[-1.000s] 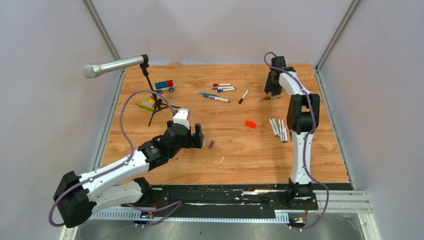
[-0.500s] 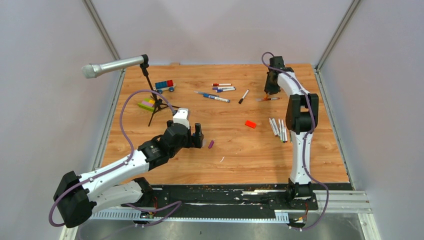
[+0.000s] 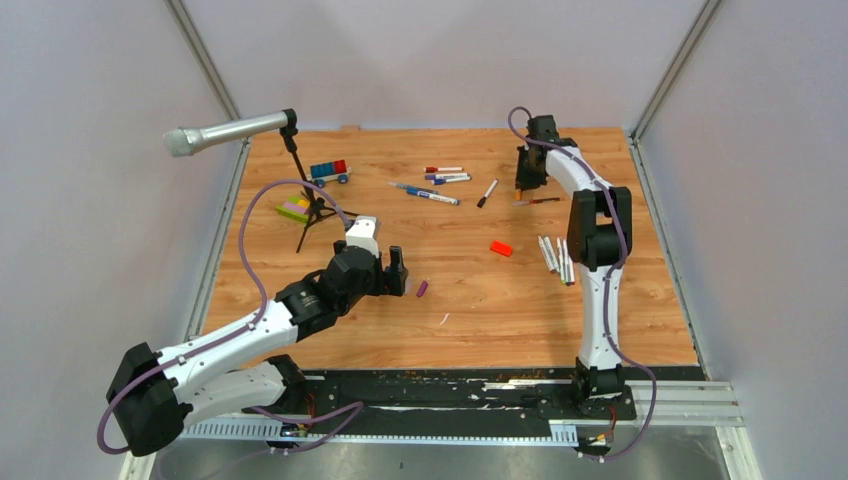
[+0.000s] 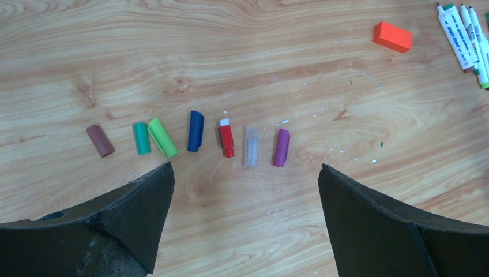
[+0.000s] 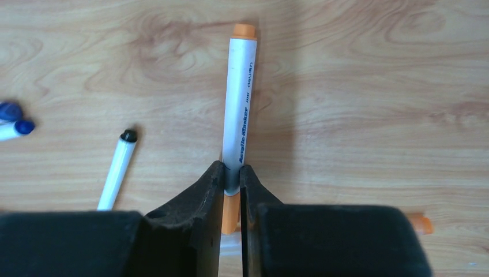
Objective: Open the pen caps
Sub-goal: Pick up the pen from the center of the board.
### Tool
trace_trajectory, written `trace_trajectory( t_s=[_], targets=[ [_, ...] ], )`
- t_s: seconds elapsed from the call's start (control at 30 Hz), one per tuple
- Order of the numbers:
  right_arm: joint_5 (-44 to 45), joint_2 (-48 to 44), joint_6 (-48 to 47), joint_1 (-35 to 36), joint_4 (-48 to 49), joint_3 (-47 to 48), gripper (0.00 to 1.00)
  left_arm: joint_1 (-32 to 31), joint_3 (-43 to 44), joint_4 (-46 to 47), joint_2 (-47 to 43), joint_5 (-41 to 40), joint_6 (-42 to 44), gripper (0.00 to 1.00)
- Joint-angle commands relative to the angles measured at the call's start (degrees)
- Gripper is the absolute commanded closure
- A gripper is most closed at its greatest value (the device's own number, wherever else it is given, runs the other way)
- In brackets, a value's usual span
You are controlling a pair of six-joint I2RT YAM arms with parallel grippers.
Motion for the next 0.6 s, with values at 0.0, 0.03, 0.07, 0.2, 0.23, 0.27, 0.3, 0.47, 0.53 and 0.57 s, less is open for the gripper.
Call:
trace_trajectory(
  t_s=[0.0,0.03,0.07,0.2,0.23,0.27,0.3,0.47,0.53,0.57],
  targets=[
    [-9.2,-5.3,0.0,0.4,1.9,-4.3,1.00,0.2,0.8,2.0,-1.2,0.4,-1.0,0.00],
    [-10.9,-6.4,0.2,0.4,2.8,-5.3,1.00,0.2,0.8,2.2,-1.2,0.7,-1.1,0.00],
    [-12.5,-7.6,0.2,0.4,3.5,-6.2,1.00,0.2,0.7,2.6,-1.2,1.1,-1.3,0.00],
    [-17.0,-12.4,0.3,0.4,7.3,-11.3,1.00,0.2,0.3,4.4,-1.3,2.8,-2.1,0.00],
    [-17.8,-13.7,0.5,0.4,8.5,-12.8,1.00,0.2,0.1,4.8,-1.3,3.2,-2.4,0.00],
    [-18.5,-14.9,0.8,0.4,9.5,-14.2,1.00,0.2,-0.2,5.4,-1.3,3.7,-2.6,0.00],
    [-19.9,-15.9,0.9,0.4,10.5,-15.4,1.00,0.2,-0.3,6.0,-1.3,4.2,-2.9,0.00],
    [-26.0,-21.0,1.8,0.4,13.8,-21.2,1.00,0.2,-1.5,9.1,-1.8,6.4,-4.3,0.00],
    [-29.0,-24.5,2.1,0.4,16.1,-25.3,1.00,0.2,-2.3,11.0,-2.3,7.4,-5.1,0.00],
    [-30.9,-26.2,2.2,0.4,17.6,-27.5,1.00,0.3,-2.9,13.5,-2.5,8.1,-5.6,0.00]
  ],
)
